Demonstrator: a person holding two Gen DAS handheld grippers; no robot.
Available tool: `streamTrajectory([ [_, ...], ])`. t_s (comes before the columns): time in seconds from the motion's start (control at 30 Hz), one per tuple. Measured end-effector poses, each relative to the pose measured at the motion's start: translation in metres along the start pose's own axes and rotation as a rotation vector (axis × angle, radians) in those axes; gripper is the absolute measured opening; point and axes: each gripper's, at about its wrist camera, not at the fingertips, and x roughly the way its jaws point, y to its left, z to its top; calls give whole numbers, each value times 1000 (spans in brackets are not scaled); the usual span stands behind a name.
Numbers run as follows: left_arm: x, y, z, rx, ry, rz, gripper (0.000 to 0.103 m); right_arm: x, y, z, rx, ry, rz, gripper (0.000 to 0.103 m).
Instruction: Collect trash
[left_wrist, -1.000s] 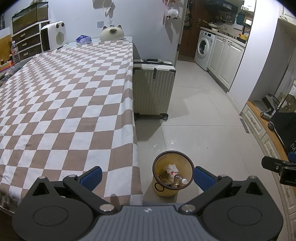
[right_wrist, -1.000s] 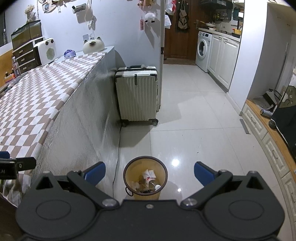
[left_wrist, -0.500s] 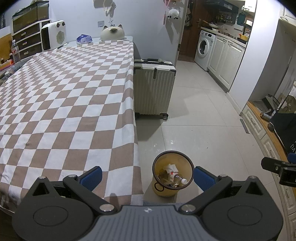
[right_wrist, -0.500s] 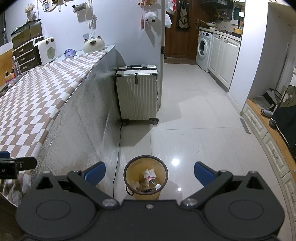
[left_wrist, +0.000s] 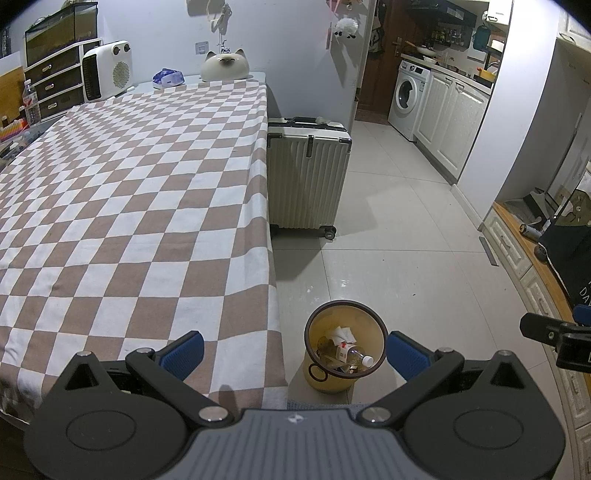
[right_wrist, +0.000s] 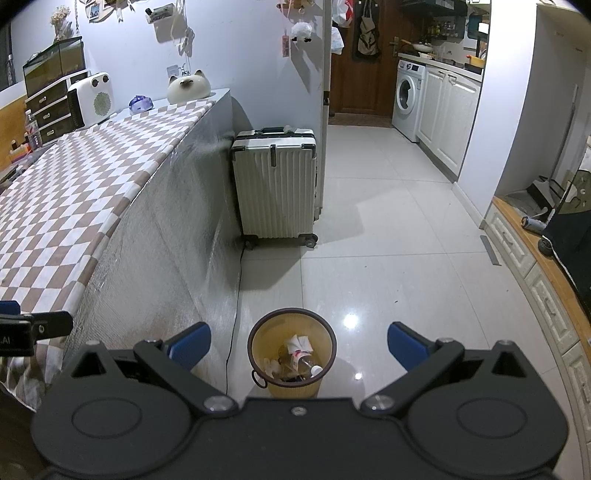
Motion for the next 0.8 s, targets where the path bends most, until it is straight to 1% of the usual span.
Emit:
streamTrajectory([
  [0.8,0,0,0,0,-5,-5,103,1,2,-1,-2,-1,1,103],
])
